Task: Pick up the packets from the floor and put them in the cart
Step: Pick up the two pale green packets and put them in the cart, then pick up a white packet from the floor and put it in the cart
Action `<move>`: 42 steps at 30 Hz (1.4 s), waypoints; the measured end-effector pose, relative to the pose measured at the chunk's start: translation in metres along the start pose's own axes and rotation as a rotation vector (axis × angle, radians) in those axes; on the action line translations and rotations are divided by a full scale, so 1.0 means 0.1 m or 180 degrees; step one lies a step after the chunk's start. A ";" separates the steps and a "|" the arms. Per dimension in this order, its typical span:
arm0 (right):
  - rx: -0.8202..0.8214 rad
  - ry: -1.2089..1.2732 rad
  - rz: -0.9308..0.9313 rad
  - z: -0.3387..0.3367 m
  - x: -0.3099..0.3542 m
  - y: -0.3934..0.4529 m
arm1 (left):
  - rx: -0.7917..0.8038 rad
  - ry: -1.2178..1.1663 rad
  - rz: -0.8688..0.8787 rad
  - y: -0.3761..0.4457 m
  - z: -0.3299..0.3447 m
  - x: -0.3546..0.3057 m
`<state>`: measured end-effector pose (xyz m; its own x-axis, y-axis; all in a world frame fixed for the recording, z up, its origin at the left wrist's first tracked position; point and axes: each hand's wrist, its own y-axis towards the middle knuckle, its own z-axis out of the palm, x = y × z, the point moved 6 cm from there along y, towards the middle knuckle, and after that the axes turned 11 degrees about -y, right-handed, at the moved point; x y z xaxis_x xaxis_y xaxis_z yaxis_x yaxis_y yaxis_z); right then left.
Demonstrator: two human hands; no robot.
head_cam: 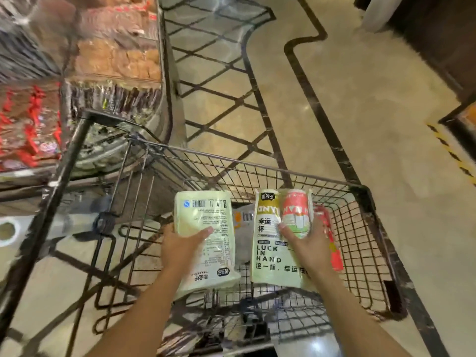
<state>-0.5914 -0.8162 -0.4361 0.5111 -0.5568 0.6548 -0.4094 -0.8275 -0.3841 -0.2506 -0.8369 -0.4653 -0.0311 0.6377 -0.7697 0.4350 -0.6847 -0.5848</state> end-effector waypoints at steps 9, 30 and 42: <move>0.0822 -0.0010 -0.0078 0.69 -0.36 1.09 | 0.0219 0.0384 -0.0160 0.76 0.82 0.30; 0.0731 -0.1745 -0.1541 0.56 1.38 0.23 | 0.0437 0.2015 0.1526 -0.25 -0.53 -1.23; -0.0232 -0.2387 -0.3630 1.17 4.27 -2.60 | -0.1226 0.3234 0.3067 -1.81 -4.01 -2.32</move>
<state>-0.1784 -0.8470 -0.1327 0.8625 0.5017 0.0661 0.4847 -0.8566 0.1767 0.0383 -0.7195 -0.0784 0.9746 0.0759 -0.2107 0.1335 -0.9524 0.2742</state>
